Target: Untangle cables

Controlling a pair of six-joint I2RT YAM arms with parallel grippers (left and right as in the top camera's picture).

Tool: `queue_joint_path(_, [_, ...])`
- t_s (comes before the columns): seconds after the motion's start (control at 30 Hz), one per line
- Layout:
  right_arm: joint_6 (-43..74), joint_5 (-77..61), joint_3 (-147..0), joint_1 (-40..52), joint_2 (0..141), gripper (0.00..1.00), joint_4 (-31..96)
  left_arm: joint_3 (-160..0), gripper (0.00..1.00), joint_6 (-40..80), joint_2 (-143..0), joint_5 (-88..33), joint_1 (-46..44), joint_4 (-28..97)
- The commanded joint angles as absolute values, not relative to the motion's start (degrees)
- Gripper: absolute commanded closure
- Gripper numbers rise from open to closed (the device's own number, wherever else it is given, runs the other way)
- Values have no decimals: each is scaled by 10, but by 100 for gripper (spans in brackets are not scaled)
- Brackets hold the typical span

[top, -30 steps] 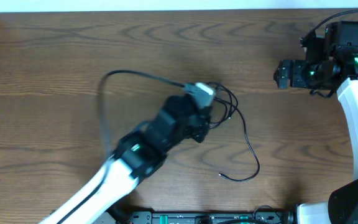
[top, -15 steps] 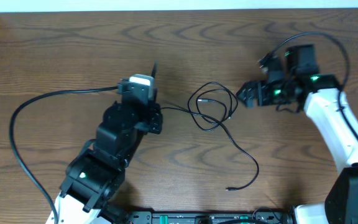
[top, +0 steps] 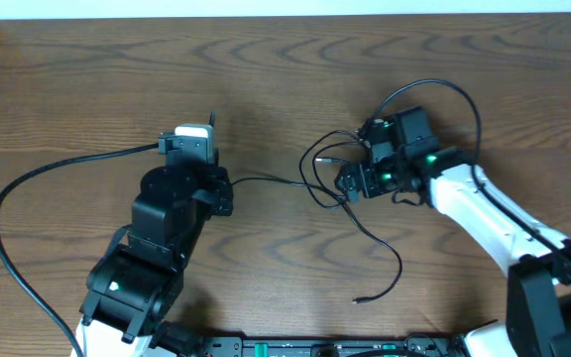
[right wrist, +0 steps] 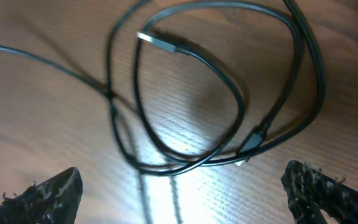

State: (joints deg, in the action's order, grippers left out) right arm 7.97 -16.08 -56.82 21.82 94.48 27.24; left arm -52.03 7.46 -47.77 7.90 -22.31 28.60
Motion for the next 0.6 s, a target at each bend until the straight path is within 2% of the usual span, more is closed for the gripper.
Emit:
queue_joint_path(0.0, [98,-74,-564,242,978,1,267,-528,92,70,-473,89,-209,306])
queue_joint_path(0.37, [88,-107,-566,282,1012,1,232,-528,92,75,-475,86,-208,328])
queue_joint_path(0.57, [46,-189,-571,296,1012,1,185,-528,92,83,-476,64,-208,327])
